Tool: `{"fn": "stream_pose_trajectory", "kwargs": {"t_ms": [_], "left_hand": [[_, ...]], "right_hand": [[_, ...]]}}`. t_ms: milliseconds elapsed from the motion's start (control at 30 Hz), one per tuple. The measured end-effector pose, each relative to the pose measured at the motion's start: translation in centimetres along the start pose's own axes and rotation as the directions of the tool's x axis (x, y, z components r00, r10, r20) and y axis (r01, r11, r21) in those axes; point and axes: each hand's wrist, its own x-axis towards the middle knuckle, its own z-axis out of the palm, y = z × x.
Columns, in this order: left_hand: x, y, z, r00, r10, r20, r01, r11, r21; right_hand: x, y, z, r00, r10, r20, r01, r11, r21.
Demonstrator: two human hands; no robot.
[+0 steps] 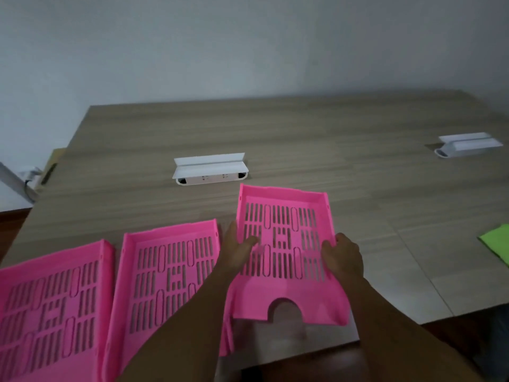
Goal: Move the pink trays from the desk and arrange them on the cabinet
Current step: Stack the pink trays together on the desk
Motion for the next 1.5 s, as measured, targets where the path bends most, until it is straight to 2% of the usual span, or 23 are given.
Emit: {"fn": "stream_pose_trajectory", "kwargs": {"t_ms": [167,267,367,533,667,900,1233,1367,1500], "left_hand": [[-1.5,-0.9,-8.1,0.989,-0.028,-0.145,0.033,0.999,0.029],[-3.1,-2.5,-13.3,0.974,-0.066,-0.218,0.08,0.995,0.056],[-6.4,-3.0,-17.6,0.965,-0.045,-0.26,0.057,0.998,0.041],[-8.9,-7.1,-22.6,0.945,-0.043,-0.325,0.054,0.998,0.026],[-10.2,-8.3,-22.7,0.942,-0.094,-0.323,0.093,0.995,-0.02],[-10.4,-10.4,-22.8,0.943,-0.067,-0.326,0.034,0.994,-0.106],[-9.5,-9.1,-23.5,0.953,-0.048,-0.299,0.034,0.998,-0.052],[-8.8,-10.8,-23.7,0.954,-0.024,-0.298,0.028,1.0,0.007],[-9.4,-9.6,-23.3,0.953,-0.048,-0.299,0.046,0.999,-0.015]], "right_hand": [[-3.5,-5.2,5.0,0.991,-0.125,0.051,0.123,0.991,0.047],[-6.6,-8.1,8.5,0.989,-0.116,0.093,0.1,0.982,0.158],[-10.4,-10.3,11.3,0.983,-0.091,0.158,0.044,0.959,0.282],[-14.9,-11.4,14.7,0.961,-0.138,0.238,0.057,0.946,0.32],[-15.5,-11.6,15.0,0.961,-0.153,0.23,0.077,0.948,0.31],[-16.0,-10.9,15.1,0.958,-0.183,0.222,0.124,0.959,0.255],[-15.7,-11.1,15.7,0.952,-0.198,0.233,0.129,0.952,0.278],[-15.9,-11.6,14.8,0.966,-0.21,0.153,0.152,0.935,0.32],[-16.0,-12.0,14.1,0.973,-0.209,0.1,0.161,0.921,0.354]]}}
